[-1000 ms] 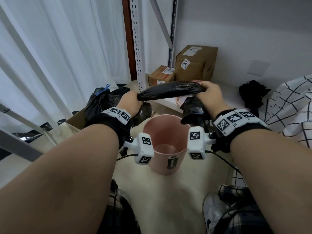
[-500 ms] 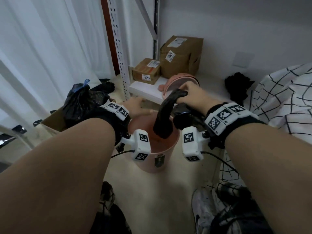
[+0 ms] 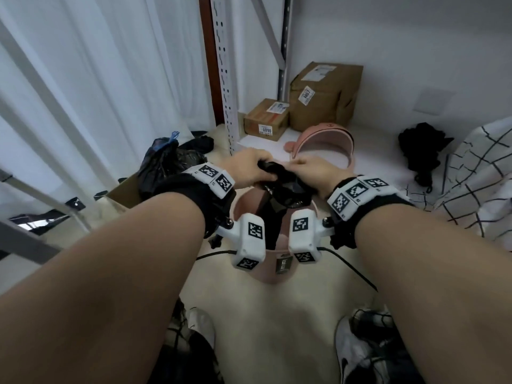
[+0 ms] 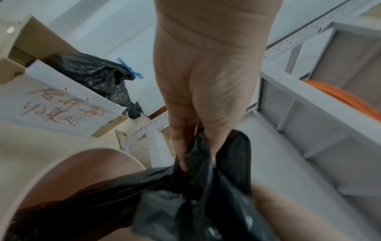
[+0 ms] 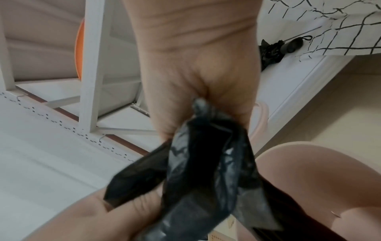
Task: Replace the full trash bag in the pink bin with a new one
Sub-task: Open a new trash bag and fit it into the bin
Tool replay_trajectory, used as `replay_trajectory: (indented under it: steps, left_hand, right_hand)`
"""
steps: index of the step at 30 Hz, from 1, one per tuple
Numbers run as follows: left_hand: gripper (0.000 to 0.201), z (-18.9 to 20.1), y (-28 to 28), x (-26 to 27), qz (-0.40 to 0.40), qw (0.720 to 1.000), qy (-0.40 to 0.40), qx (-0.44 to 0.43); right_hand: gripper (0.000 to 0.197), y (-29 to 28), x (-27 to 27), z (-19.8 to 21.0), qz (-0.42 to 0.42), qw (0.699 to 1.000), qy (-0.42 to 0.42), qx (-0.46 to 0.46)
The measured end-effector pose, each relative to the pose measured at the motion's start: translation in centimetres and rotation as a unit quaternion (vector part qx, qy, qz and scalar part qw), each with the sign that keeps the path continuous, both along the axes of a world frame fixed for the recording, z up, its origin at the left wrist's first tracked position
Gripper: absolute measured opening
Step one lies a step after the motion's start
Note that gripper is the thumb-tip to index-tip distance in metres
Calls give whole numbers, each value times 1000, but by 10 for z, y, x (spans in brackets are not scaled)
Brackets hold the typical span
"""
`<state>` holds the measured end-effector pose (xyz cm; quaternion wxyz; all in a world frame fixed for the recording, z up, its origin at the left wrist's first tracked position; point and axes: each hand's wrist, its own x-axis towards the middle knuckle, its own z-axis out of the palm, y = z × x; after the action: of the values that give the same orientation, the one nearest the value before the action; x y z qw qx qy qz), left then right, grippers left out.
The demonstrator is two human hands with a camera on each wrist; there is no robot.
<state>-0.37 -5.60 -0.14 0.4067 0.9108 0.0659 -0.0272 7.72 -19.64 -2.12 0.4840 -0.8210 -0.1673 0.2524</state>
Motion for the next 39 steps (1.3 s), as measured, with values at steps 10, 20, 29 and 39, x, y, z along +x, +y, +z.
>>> replay_trajectory:
  steps: [10, 20, 29, 39]
  left_hand:
    - [31, -70, 32, 38, 57, 995, 27, 75]
    - [31, -80, 42, 40, 75, 994, 69, 36]
    - [47, -62, 48, 24, 54, 996, 65, -12]
    - [36, -45, 39, 25, 81, 995, 45, -23]
  right_hand:
    - [26, 2, 17, -47, 106, 974, -141, -141]
    - [36, 0, 37, -57, 77, 922, -311, -219]
    - [29, 1, 23, -38, 128, 920, -318, -191]
    - [13, -12, 23, -22, 70, 933, -321, -145]
